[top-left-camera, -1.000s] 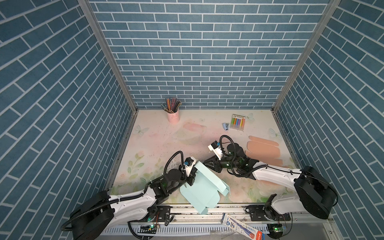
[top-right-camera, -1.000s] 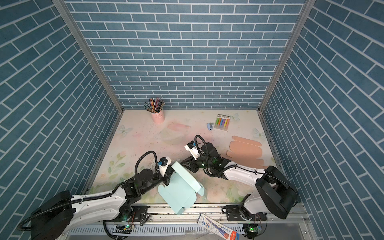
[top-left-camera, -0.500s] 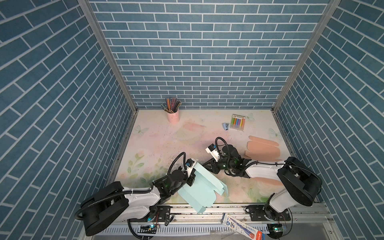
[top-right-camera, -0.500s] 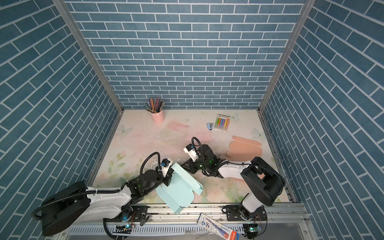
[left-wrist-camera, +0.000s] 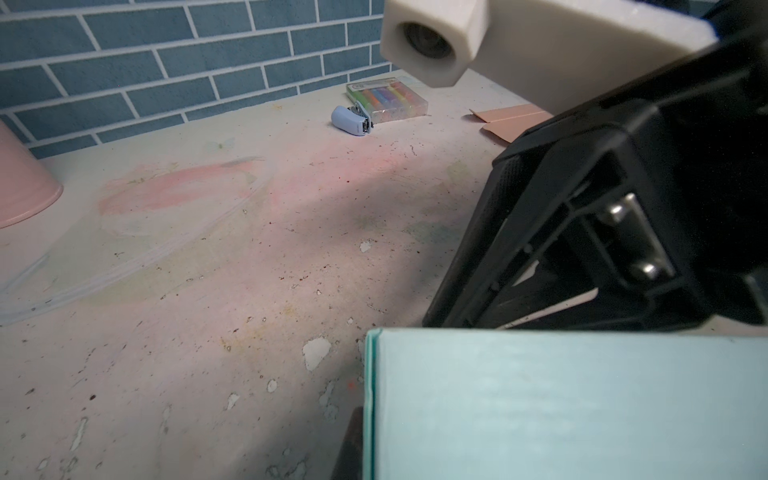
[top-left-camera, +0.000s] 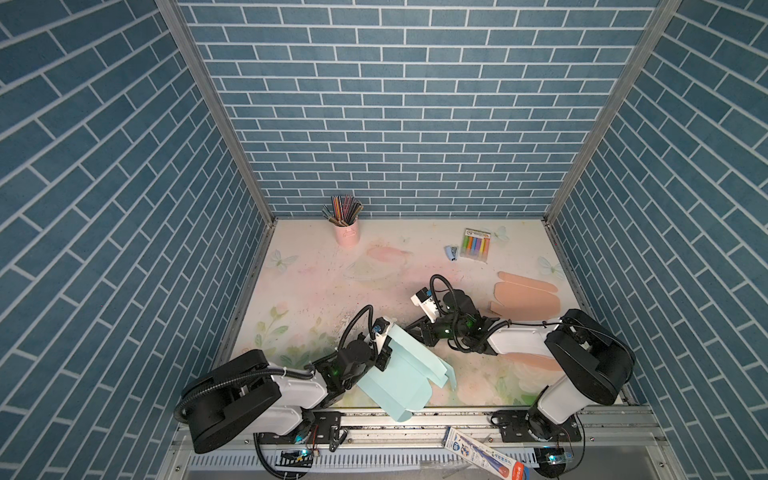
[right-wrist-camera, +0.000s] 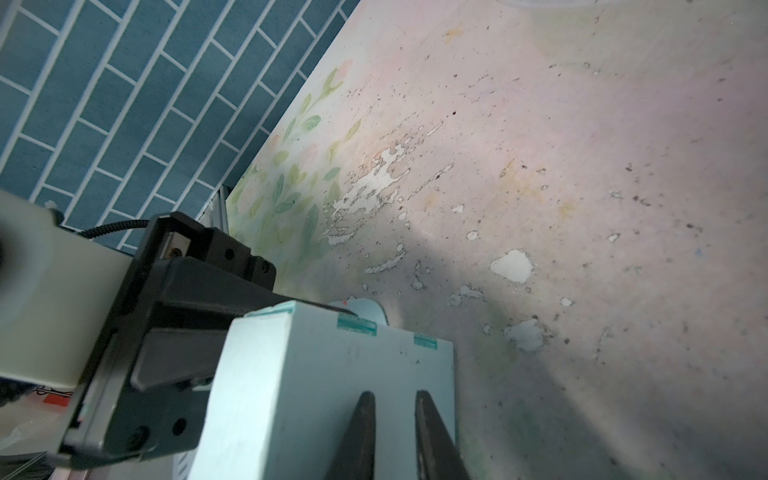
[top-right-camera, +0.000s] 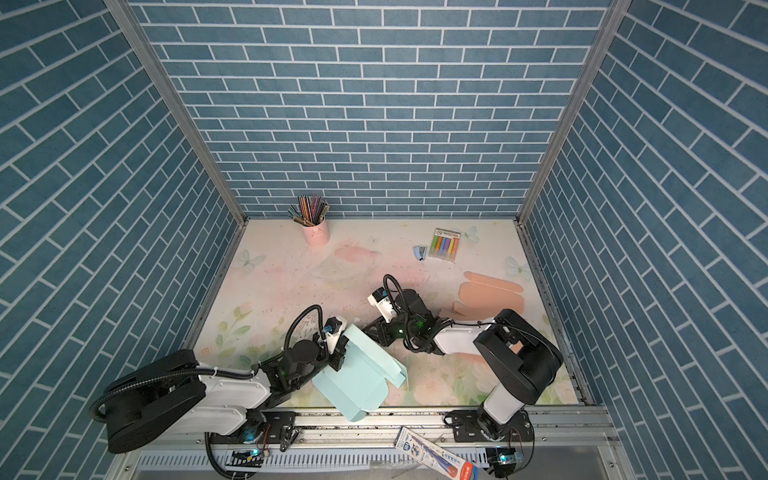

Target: Fold the paper box

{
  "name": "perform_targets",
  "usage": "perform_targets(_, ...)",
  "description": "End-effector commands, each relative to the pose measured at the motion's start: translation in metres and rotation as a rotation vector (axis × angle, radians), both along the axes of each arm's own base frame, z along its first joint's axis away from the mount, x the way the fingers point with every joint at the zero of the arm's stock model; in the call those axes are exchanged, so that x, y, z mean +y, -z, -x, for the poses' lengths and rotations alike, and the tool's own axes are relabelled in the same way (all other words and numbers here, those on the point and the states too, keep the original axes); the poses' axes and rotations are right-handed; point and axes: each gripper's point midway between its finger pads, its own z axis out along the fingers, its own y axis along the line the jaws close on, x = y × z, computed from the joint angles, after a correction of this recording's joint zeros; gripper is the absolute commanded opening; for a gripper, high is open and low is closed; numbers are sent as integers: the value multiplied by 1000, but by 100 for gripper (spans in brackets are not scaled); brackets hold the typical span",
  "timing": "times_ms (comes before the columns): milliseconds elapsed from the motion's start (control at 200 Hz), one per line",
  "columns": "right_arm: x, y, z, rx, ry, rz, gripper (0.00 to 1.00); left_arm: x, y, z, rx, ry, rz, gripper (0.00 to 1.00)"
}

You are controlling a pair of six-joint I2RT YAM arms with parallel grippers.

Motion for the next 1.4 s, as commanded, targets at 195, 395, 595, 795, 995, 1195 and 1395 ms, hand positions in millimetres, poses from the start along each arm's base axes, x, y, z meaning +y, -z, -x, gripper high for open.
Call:
perform_targets(195,5,-2,17,45,-70,-17,20,4,-12,-8,-47,-43,28,14)
perform_targets(395,0,1,15,45,-54,-2,20,7,-7,-5,-33,-42,28,19)
perform_targets(595,-3,2,11,45,-39,3,20,7,1,-3,-18,-32,9,21)
perform_targets(795,-6,4,7,46,-20,9,20,9,4,-1,-12,-31,5,21)
perform_targets(995,-7,5,6,44,-14,12,19,8,6,0,-7,-26,3,19)
perform_targets(1195,-8,5,6,39,-11,15,19,6,5,-1,-8,-19,5,14)
perform_targets(1395,-9,7,6,41,-11,18,19,5,5,-2,-8,-23,13,16)
